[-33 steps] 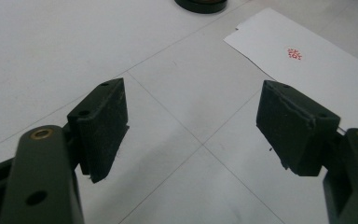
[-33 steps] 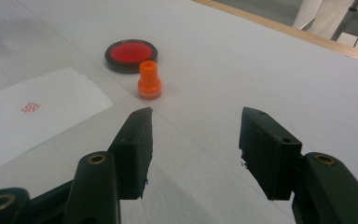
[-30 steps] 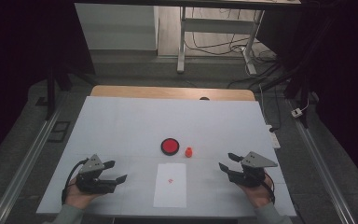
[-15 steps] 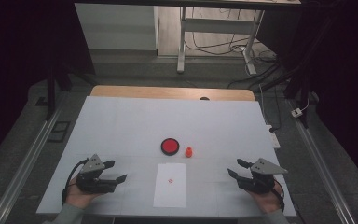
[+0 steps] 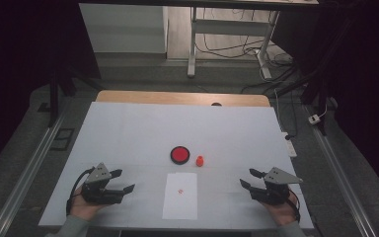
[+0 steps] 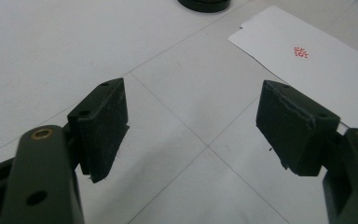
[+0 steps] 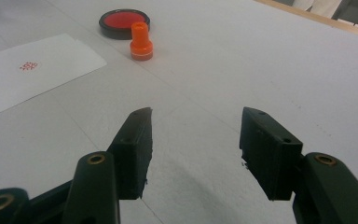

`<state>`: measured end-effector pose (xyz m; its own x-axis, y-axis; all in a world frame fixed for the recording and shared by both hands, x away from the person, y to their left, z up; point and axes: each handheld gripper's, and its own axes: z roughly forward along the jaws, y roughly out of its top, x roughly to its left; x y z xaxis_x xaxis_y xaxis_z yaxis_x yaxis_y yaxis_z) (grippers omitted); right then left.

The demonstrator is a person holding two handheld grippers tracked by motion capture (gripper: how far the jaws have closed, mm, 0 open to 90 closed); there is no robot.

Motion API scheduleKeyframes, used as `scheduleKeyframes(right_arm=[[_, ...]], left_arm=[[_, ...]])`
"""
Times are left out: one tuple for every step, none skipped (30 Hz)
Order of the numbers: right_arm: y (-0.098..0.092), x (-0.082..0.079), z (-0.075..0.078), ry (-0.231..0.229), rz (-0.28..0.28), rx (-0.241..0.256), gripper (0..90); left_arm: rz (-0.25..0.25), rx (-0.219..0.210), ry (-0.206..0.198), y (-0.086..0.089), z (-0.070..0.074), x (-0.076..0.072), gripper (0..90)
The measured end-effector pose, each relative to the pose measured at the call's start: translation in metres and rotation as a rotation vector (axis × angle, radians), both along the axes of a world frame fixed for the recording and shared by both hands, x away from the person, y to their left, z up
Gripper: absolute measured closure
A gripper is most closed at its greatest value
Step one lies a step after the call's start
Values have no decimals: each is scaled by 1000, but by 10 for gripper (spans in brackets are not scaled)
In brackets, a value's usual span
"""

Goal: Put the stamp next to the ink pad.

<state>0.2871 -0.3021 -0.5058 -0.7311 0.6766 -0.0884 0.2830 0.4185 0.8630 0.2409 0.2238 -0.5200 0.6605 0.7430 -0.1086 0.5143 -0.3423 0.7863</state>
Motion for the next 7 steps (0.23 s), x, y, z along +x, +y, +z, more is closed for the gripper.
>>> scheduleKeyframes(right_arm=[[0,0,0,0,0,0,437],[0,0,0,1,0,0,437],[0,0,0,0,0,0,437],[0,0,0,-1,1,2,437],[0,0,0,-1,2,2,437],[0,0,0,-1,2,2,436],[0,0,0,-1,0,1,436]], left_arm=[[0,0,0,0,0,0,257],[0,0,-1,0,0,0,257],[0,0,-1,0,0,0,257],[0,0,-2,0,0,0,257],[0,1,-2,0,0,0,257],[0,1,-2,0,0,0,257],[0,2,-2,0,0,0,257]])
